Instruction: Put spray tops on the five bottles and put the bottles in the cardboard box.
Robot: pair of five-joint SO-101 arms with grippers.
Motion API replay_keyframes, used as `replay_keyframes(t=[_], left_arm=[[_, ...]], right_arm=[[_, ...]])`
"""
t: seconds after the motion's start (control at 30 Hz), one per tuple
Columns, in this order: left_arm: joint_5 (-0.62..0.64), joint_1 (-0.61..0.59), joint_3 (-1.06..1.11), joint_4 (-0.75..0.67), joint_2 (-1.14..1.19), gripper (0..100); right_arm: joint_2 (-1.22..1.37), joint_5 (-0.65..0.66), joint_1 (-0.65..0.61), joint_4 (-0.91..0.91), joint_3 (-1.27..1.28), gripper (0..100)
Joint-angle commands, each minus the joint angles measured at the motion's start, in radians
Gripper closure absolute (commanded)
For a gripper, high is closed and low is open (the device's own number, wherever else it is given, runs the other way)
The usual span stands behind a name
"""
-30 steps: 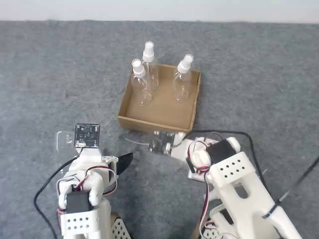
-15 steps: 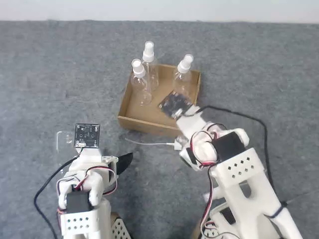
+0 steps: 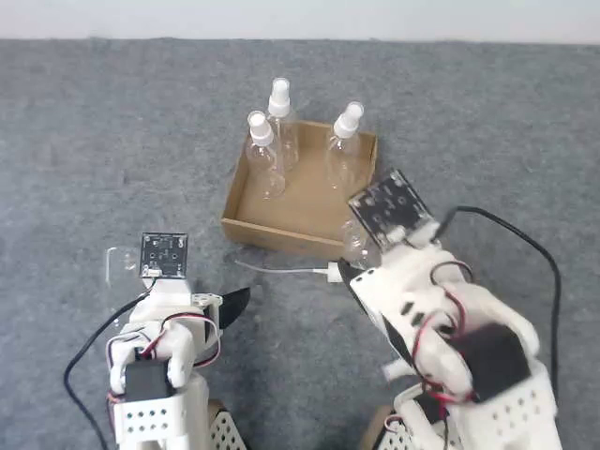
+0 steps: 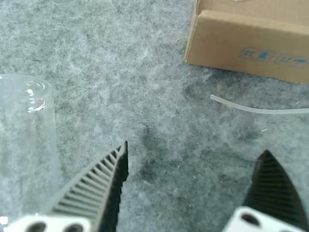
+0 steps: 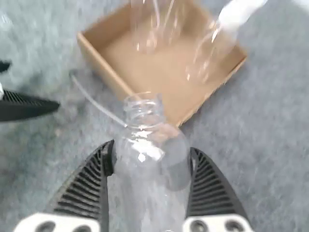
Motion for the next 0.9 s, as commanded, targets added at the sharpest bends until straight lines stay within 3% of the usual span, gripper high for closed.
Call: replay_keyframes(t=[0.0,0.27,0.63,0.87], left_arm=[[-0.006,-0.002,-0.013,0.005,-0.014,62],[-0.006,-0.002,-0.013,0.005,-0.014,62],[-0.006,-0.002,-0.013,0.005,-0.014,62],[-0.006,-0.002,-0.013,0.005,-0.014,62]], right_arm=[[-0.076,-0.014,-0.007,-0.041,-0.020,98.2],[-0.196,-0.014,-0.001,-0.142,0.103,98.2],[-0.466,-0.014,-0.001,-0.438,0.470,98.2],[-0.648,-0.012,0.001,-0.460,0.591,98.2]])
